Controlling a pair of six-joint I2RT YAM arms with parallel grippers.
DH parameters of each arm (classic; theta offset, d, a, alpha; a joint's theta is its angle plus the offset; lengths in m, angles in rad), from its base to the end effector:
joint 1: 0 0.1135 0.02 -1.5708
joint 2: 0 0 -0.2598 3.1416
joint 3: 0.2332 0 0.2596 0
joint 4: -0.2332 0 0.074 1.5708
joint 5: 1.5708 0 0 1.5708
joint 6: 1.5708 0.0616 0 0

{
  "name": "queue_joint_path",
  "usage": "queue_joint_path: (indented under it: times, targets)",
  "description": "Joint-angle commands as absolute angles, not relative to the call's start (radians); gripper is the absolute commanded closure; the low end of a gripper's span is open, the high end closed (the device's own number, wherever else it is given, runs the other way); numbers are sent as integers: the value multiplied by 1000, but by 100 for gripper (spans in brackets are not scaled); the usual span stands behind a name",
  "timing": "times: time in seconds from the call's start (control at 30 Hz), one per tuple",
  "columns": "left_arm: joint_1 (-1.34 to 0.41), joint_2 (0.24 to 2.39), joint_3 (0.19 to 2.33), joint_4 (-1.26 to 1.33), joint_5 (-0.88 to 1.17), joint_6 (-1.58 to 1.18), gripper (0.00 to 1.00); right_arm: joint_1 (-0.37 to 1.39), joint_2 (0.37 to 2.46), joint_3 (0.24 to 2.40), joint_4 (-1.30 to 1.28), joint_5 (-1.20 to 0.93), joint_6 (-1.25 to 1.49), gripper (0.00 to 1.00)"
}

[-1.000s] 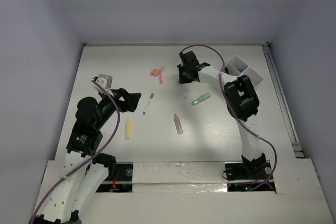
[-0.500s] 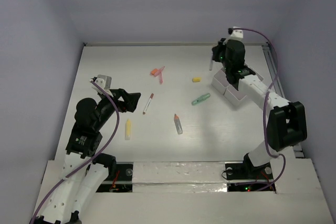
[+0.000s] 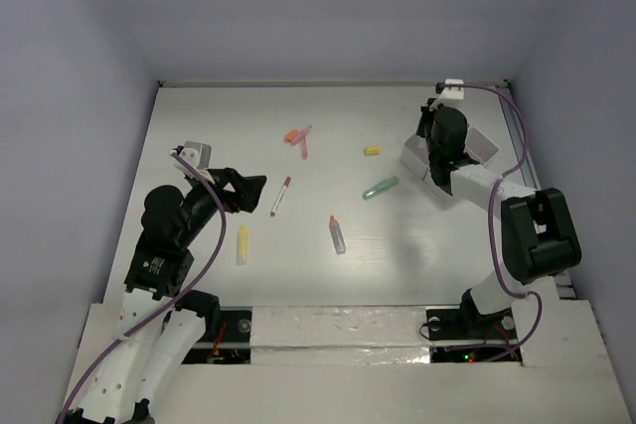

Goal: Sort the stationery into containers
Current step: Place the pen in the storage box.

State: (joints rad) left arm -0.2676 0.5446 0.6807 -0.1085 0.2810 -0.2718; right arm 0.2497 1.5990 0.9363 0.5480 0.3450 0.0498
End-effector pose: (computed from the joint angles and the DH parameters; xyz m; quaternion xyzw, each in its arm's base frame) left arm 0.1623 -0.0622 0.3455 0.0989 0.6906 -0.2832 0.6581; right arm 0.3874 0.0773 0.2500 0.0403 0.7431 -0.0289 0.6673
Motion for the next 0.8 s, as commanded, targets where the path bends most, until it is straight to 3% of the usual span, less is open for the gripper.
queue_joint_path:
  times: [0.0,0.77]
  targets:
    - [-272,534,695,-57,290,-264,22,253,1611,899,744,390,-26,100]
    - [-272,522,696,-58,288,-262,22,253,1631,782,876,400,-29,100]
